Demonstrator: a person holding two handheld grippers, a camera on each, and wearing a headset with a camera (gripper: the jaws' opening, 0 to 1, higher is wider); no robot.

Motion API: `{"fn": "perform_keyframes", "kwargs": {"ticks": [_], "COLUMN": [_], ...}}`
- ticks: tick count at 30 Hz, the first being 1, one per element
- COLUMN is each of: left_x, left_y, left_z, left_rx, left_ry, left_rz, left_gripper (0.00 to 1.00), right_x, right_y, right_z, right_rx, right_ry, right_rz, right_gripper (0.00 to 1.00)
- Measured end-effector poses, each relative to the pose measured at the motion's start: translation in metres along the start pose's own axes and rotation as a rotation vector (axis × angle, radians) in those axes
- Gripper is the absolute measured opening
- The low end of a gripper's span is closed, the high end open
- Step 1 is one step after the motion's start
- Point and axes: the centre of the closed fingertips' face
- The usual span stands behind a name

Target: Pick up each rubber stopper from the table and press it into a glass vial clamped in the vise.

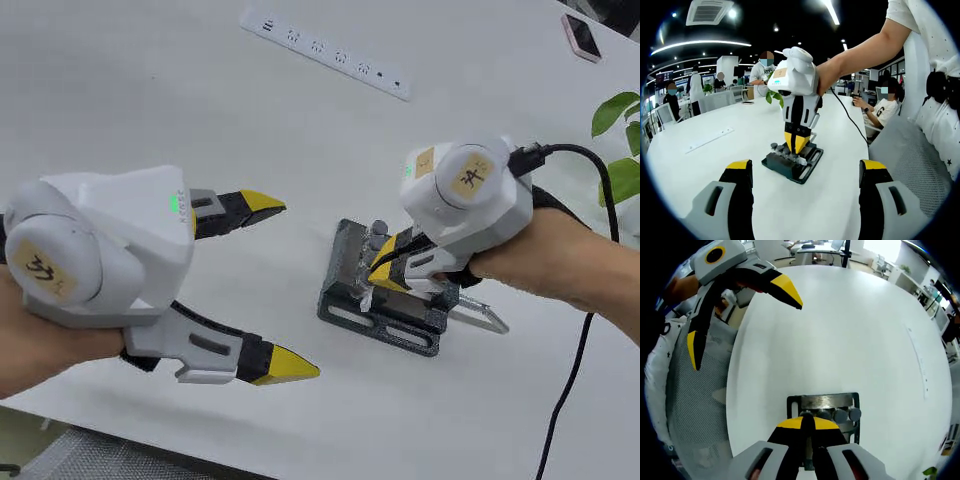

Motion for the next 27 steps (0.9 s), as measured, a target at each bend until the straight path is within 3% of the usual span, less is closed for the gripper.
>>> {"fn": "perform_keyframes", "kwargs": {"ticks": [14,27], "left_x": [-0.005,-0.008], "left_y": [0.0,0.0], "left_z": [0.001,0.003], "left_rx": [0.01,0.022], "left_ry": [0.003,-0.012], "left_rz": [-0.025,-0.062], "left_gripper": [0.9,0.99], "right_x": [-0.034,-0.075], "right_y": [-0.003,-0.033], "right_z": [0.006,0.003], "right_rx": [0.135,0.281], "right_ry": [-0.055,-0.135], "right_rz": [0.104,0.205], "right_gripper": [0.12,0.29]}}
Point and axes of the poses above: the centre of the closed fingertips' face, and the gripper's own axes: x roughly forward along the fingers, z roughly to its right, y roughly out of its top, and after that the axes turned 15 degrees about -y, right-handed
